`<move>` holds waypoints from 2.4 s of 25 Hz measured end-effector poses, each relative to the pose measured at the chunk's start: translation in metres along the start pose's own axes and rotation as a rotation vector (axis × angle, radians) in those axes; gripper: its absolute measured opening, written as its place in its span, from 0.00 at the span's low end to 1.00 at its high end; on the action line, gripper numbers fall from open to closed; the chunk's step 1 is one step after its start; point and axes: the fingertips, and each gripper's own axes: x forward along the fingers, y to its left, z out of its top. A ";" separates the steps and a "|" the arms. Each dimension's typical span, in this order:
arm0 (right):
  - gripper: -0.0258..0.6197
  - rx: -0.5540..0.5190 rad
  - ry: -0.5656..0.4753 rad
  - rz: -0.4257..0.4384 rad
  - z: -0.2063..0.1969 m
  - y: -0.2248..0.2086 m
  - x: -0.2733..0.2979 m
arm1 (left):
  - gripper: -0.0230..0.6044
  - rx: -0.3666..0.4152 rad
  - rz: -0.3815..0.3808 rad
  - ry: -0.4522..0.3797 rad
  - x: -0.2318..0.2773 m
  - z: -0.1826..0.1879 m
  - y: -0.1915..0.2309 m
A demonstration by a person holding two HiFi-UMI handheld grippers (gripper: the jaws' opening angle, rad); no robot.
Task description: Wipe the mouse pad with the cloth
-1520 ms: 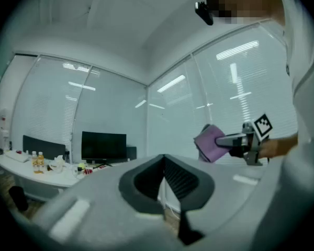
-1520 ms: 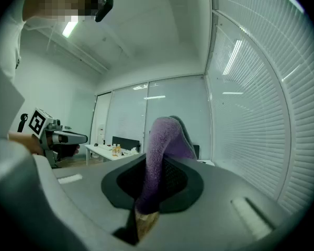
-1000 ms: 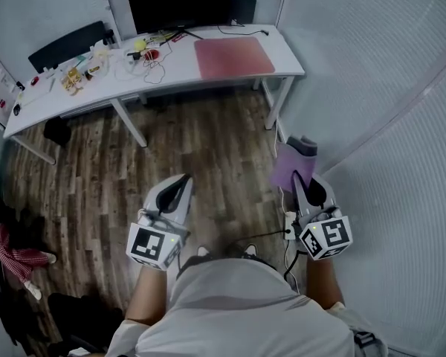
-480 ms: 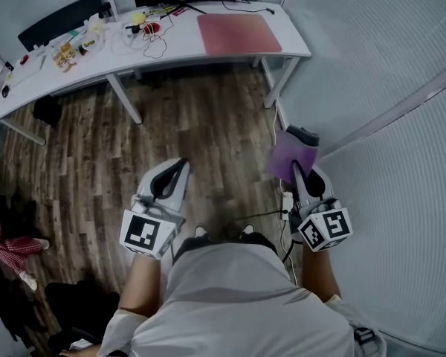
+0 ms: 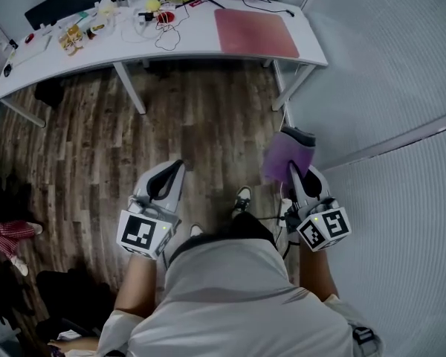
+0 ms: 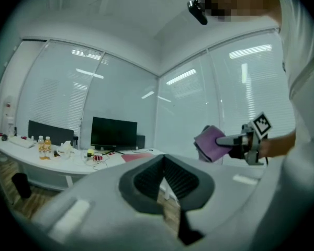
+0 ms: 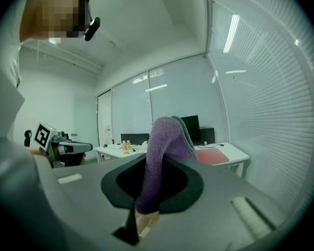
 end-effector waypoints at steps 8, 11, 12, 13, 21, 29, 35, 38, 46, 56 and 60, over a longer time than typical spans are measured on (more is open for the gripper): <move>0.11 0.046 -0.059 0.071 0.012 -0.091 0.077 | 0.04 0.034 0.064 0.002 0.103 0.018 0.022; 0.11 0.064 -0.064 0.070 0.021 -0.149 0.090 | 0.04 0.056 0.073 -0.003 0.159 0.029 0.014; 0.11 0.064 -0.063 0.068 0.024 -0.169 0.092 | 0.04 0.062 0.077 -0.003 0.177 0.033 0.011; 0.11 0.062 -0.063 0.067 0.027 -0.188 0.095 | 0.04 0.064 0.081 -0.002 0.195 0.036 0.008; 0.11 0.106 -0.041 0.047 0.030 -0.317 0.123 | 0.04 0.054 0.114 0.033 0.309 0.042 -0.015; 0.11 0.140 -0.016 0.012 0.021 -0.386 0.136 | 0.04 0.063 0.067 0.042 0.400 0.047 -0.018; 0.11 0.154 0.008 -0.009 0.011 -0.413 0.174 | 0.04 0.062 0.032 0.052 0.447 0.040 0.006; 0.11 0.145 0.018 0.002 0.014 -0.419 0.209 | 0.04 0.052 0.030 0.050 0.467 0.038 0.032; 0.11 0.129 0.076 0.002 0.026 -0.431 0.333 | 0.04 0.017 0.016 0.063 0.531 0.042 0.140; 0.11 0.098 0.111 0.048 0.038 -0.415 0.513 | 0.04 0.072 0.010 0.077 0.604 0.056 0.301; 0.11 0.071 0.133 0.087 0.043 -0.414 0.554 | 0.04 0.037 0.012 0.078 0.625 0.050 0.330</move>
